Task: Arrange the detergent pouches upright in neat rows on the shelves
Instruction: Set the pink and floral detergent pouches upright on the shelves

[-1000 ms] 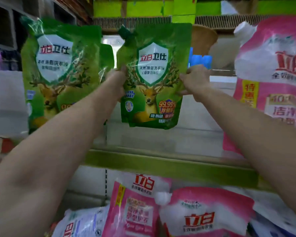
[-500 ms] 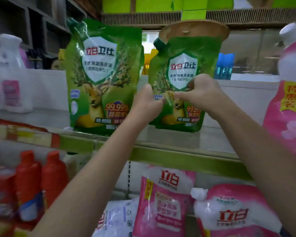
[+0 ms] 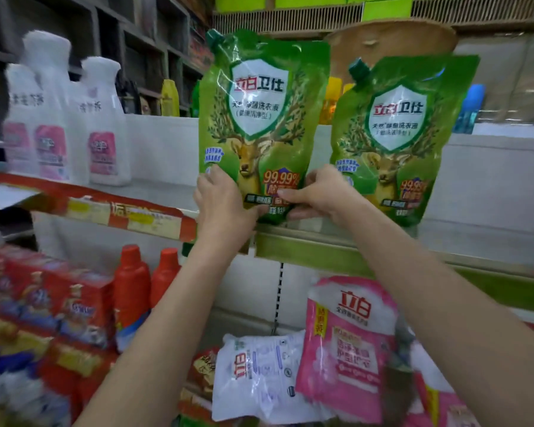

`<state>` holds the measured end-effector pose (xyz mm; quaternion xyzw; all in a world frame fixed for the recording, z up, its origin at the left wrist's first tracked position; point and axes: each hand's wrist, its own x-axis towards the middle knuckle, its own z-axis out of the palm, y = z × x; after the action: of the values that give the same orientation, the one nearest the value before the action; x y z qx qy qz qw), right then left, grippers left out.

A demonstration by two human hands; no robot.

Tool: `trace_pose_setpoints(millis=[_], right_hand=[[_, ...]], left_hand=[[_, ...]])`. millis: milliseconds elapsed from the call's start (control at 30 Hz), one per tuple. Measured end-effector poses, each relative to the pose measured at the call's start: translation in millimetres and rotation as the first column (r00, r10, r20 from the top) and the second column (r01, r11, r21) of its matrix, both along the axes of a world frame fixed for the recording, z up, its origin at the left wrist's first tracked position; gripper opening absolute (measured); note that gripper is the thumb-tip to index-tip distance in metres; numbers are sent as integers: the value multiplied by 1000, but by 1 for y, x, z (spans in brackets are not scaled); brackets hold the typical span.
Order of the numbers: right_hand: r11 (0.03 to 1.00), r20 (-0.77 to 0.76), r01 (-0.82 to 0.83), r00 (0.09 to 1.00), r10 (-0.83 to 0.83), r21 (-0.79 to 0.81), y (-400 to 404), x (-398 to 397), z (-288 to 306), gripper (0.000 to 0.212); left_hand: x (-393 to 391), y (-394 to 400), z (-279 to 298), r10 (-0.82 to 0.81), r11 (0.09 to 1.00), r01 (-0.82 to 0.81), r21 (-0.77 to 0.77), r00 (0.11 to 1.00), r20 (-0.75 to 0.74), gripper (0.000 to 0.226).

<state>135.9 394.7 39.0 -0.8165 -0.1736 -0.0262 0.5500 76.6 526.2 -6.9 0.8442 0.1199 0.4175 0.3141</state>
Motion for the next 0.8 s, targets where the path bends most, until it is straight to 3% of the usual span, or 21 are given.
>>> trace_pose_setpoints(millis=[200,300,400,467,567,600,667,733,800], right_hand=[[1000,13,16,1000,-16,-25,19,-2,-6,39],[999,40,10,999,-8,-51,14,-7,-10,30],[1000,64,24,998,-24,-1,-1,-17,-15,26],[994,74,63,995,-70,86,-21,-28,-16,40],[965,102,149,979,-174,214,-69,-51,-20,52],[948,99,175,973,-207,266,-86,-59,-22,51],[903,73,226,960,-270,365,-123,-78,-28,46],[866,35,294,941,-336,406,-160,-95,-33,51],[824,1,365,914,-406,433,-199,-110,-38,59]], left_hand=[[3,-1,-2,-27,999,25,-24,998,-57,105],[-1,-9,-1,-51,998,48,-51,997,-50,103],[-9,-28,-1,-77,997,77,2,996,35,97],[-14,-51,-2,-127,991,120,63,984,127,91],[-24,-93,-4,-315,949,311,56,913,259,79],[-28,-108,-4,-416,900,436,-7,863,286,71],[-39,-137,-3,-600,699,689,-193,711,366,55],[-46,-167,-2,-670,494,807,-323,590,450,48],[-48,-200,0,-705,380,846,-375,527,475,50]])
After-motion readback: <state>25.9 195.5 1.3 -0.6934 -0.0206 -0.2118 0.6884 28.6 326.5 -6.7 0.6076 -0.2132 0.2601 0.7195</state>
